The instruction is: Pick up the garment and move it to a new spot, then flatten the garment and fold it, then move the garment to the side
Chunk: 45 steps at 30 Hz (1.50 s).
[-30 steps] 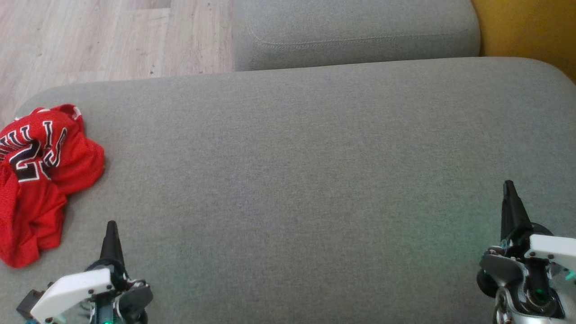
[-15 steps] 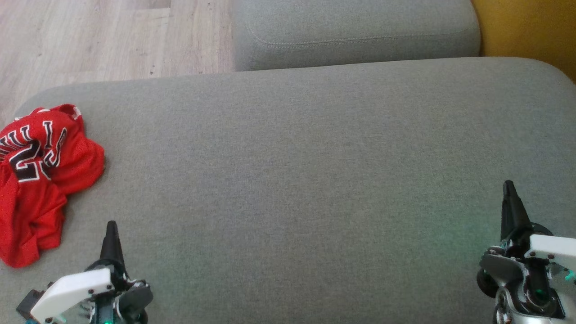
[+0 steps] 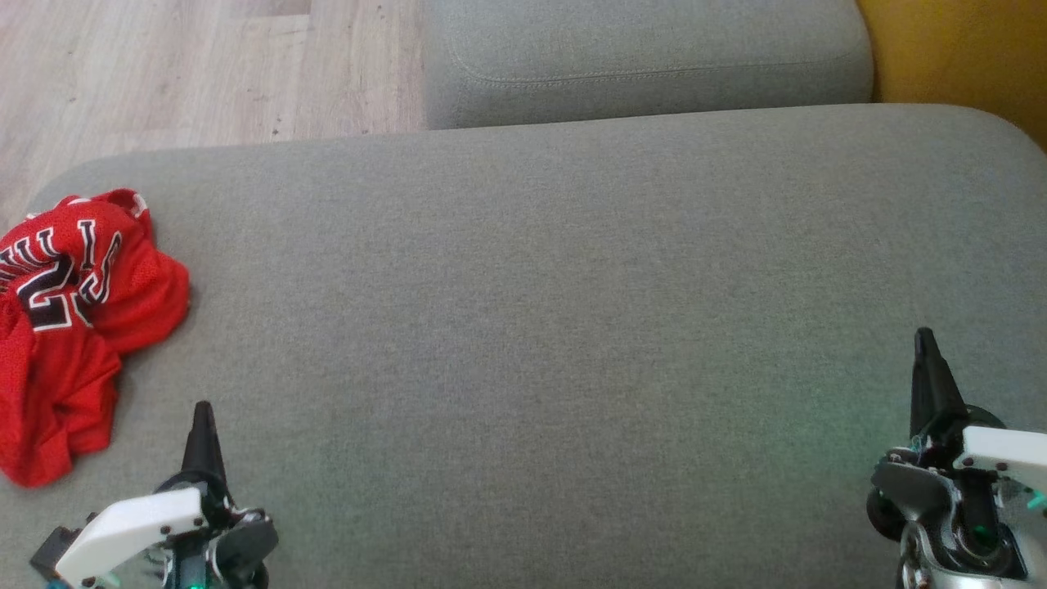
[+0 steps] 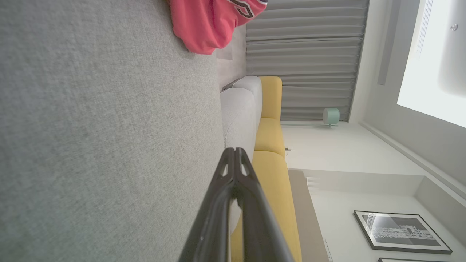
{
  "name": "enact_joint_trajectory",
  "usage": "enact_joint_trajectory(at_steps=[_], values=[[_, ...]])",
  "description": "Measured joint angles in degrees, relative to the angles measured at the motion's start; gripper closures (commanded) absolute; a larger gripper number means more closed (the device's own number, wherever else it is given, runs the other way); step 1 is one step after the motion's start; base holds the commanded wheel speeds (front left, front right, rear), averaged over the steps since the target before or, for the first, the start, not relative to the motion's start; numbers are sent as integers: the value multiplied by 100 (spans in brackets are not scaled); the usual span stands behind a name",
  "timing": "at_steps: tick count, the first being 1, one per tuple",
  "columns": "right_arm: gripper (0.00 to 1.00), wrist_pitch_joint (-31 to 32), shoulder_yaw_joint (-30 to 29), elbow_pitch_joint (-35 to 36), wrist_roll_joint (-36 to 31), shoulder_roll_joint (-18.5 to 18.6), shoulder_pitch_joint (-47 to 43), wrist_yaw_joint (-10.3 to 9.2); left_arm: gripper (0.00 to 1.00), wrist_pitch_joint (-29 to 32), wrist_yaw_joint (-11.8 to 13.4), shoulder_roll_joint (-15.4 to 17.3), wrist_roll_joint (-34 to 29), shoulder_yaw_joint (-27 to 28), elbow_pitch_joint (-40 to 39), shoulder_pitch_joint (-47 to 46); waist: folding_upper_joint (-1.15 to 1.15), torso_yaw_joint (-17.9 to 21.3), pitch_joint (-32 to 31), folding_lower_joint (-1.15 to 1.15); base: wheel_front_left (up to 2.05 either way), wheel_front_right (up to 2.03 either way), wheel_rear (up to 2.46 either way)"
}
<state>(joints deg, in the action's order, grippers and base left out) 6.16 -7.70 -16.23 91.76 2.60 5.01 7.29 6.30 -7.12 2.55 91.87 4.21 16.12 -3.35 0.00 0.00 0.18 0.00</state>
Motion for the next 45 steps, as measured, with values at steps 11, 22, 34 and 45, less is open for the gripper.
enact_joint_trajectory(at_steps=[11, 22, 34, 45], values=[[100, 0, 0, 0, 0, 0, 0, 0, 100, 0, 0, 0, 0, 0, 0, 0, 0, 0, 0, 0, 0, 0, 0], [100, 0, 0, 0, 1, 0, 0, 0, 100, 0, 0, 0, 0, 0, 0, 0, 0, 0, 0, 0, 0, 0, 0], [100, 0, 0, 0, 0, 0, 0, 0, 100, 0, 0, 0, 0, 0, 0, 0, 0, 0, 0, 0, 0, 0, 0], [100, 0, 0, 0, 0, 0, 0, 0, 100, 0, 0, 0, 0, 0, 0, 0, 0, 0, 0, 0, 0, 0, 0]])
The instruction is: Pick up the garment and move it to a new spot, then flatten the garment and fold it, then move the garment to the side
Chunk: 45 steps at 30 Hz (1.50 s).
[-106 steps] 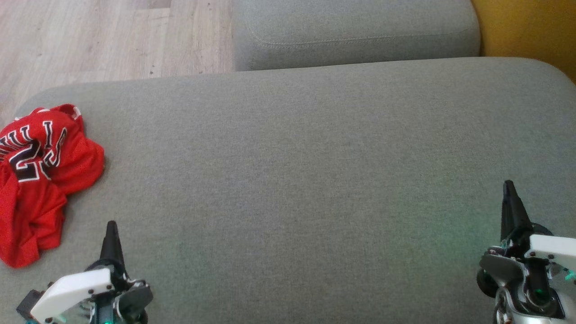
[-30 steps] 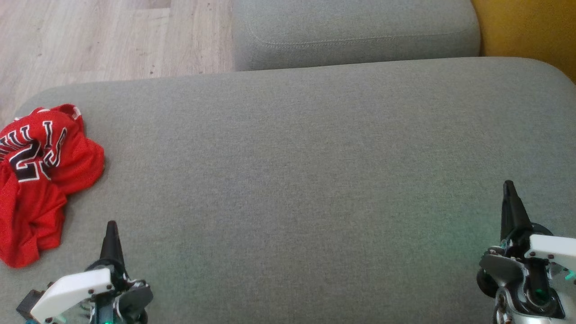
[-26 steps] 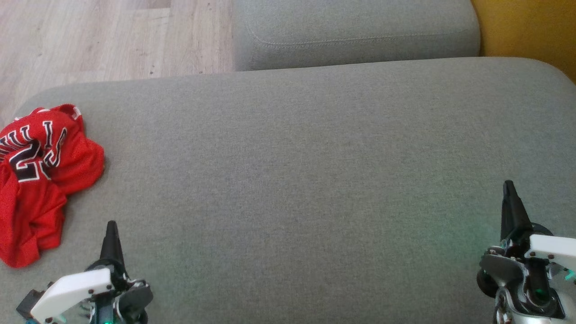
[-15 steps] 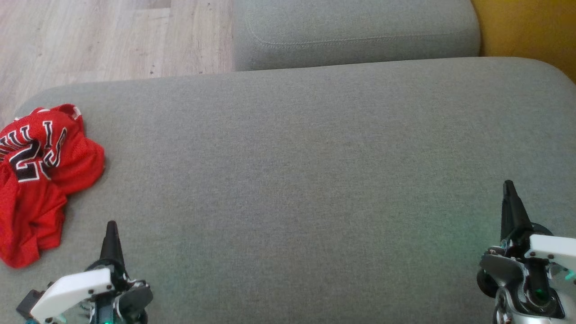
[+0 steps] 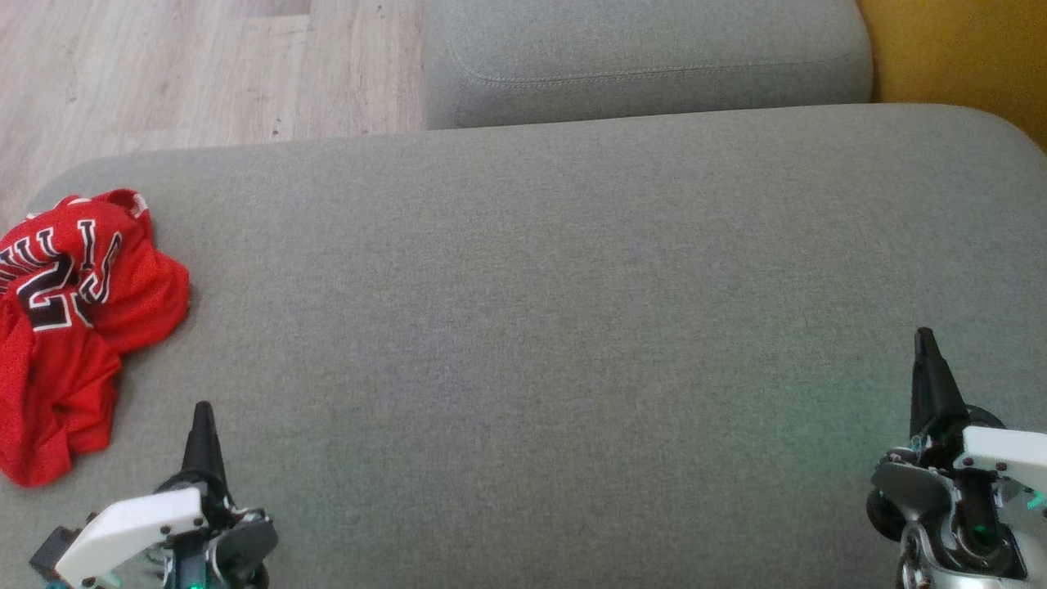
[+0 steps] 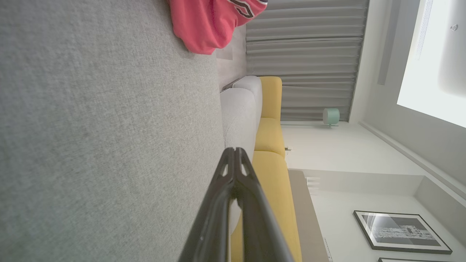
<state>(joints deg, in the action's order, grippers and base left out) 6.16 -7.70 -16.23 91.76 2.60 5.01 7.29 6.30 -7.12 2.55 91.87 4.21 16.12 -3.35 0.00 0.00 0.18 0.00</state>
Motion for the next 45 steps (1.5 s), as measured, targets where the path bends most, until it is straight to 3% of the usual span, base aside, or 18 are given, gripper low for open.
enact_joint_trajectory(at_steps=[45], values=[[100, 0, 0, 0, 0, 0, 0, 0, 100, 0, 0, 0, 0, 0, 0, 0, 0, 0, 0, 0, 0, 0, 0]])
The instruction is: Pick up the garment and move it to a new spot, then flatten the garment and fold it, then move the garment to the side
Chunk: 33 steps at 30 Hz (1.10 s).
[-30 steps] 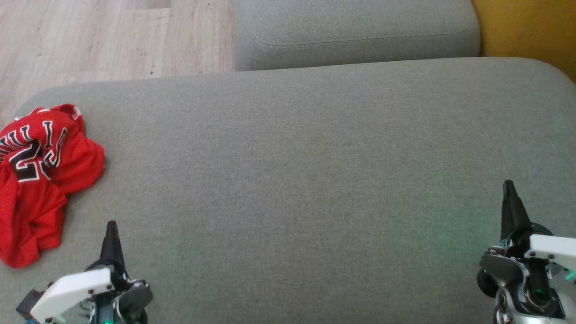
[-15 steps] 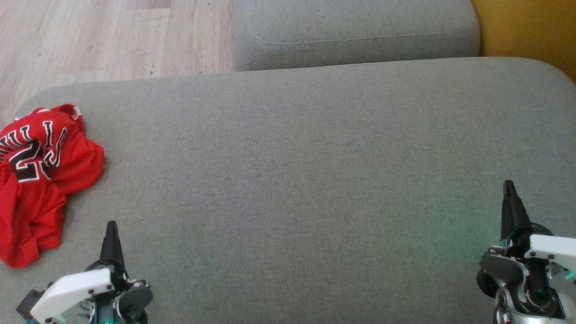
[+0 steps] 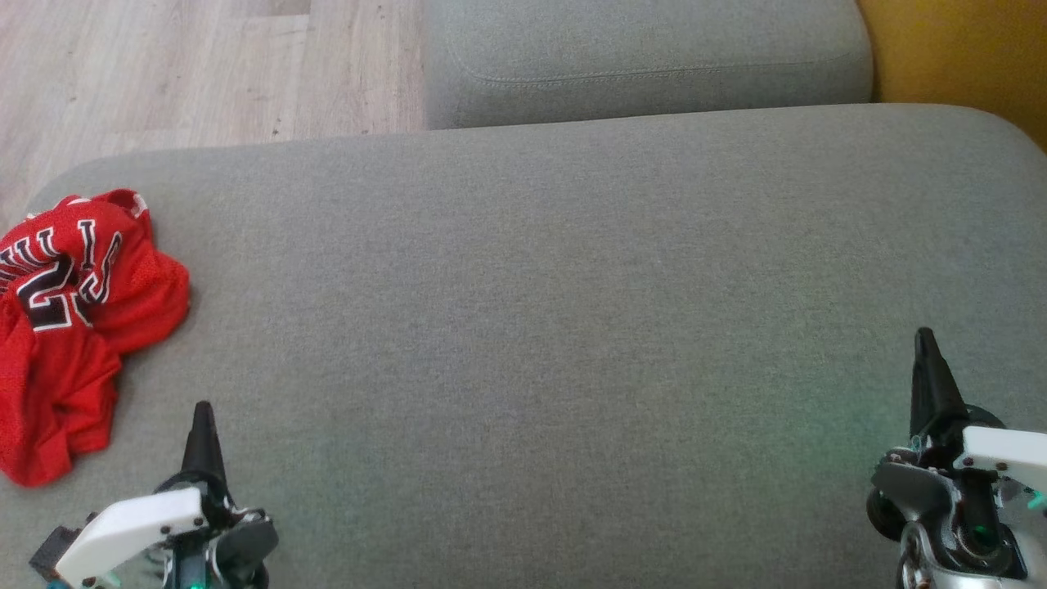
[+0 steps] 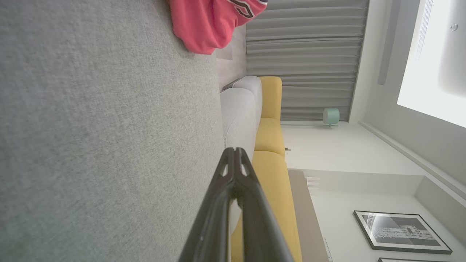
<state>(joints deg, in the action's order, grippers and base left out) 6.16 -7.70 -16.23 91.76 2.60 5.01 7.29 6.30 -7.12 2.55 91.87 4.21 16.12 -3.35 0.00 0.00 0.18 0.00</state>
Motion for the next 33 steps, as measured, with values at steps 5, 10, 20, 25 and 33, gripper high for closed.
enact_joint_trajectory(at_steps=[5, 10, 20, 25, 33], values=[[100, 0, 0, 0, 1, 0, 0, 0, 100, 0, 0, 0, 0, 0, 0, 0, 0, 0, 0, 0, 0, 0, 0], [100, 0, 0, 0, 0, 0, 0, 0, 100, 0, 0, 0, 0, 0, 0, 0, 0, 0, 0, 0, 0, 0, 0], [100, 0, 0, 0, 0, 0, 0, 0, 100, 0, 0, 0, 0, 0, 0, 0, 0, 0, 0, 0, 0, 0, 0], [100, 0, 0, 0, 0, 0, 0, 0, 100, 0, 0, 0, 0, 0, 0, 0, 0, 0, 0, 0, 0, 0, 0], [100, 0, 0, 0, 1, 0, 0, 0, 100, 0, 0, 0, 0, 0, 0, 0, 0, 0, 0, 0, 0, 0, 0]])
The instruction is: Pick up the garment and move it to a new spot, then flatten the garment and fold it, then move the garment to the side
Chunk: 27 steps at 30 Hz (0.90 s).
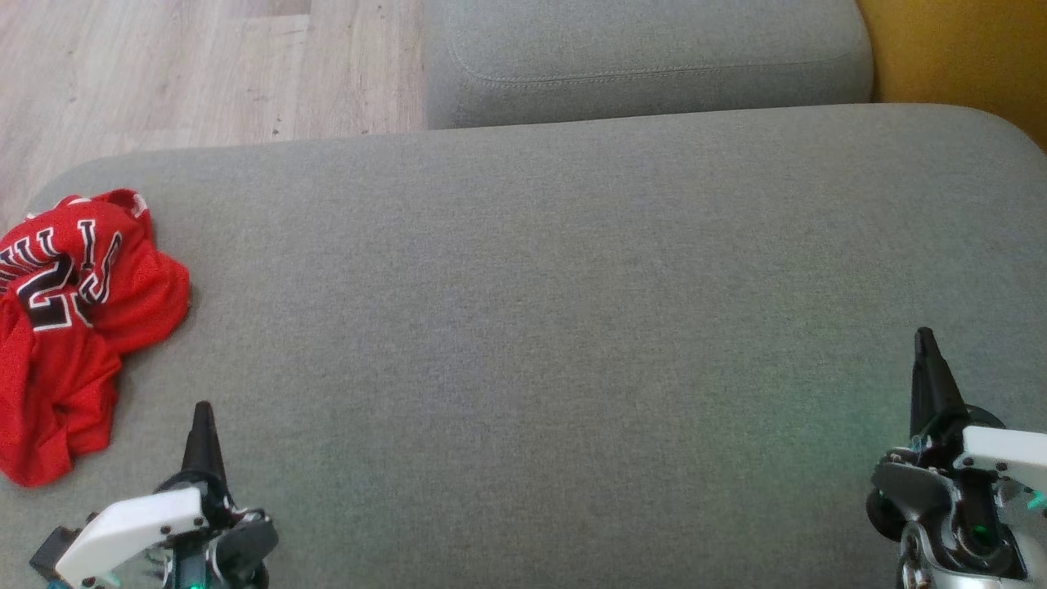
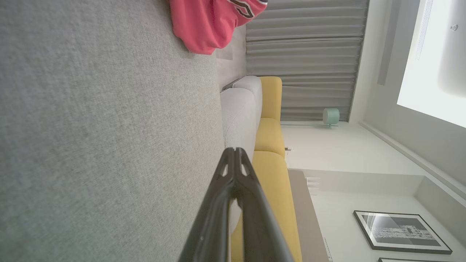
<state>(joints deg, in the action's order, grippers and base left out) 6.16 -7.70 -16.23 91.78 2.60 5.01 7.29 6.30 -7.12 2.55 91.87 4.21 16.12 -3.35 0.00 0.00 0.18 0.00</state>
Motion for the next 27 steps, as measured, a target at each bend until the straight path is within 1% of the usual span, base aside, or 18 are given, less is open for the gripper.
enact_joint_trajectory(at_steps=[27], values=[[100, 0, 0, 0, 0, 0, 0, 0, 100, 0, 0, 0, 0, 0, 0, 0, 0, 0, 0, 0, 0, 0, 0]])
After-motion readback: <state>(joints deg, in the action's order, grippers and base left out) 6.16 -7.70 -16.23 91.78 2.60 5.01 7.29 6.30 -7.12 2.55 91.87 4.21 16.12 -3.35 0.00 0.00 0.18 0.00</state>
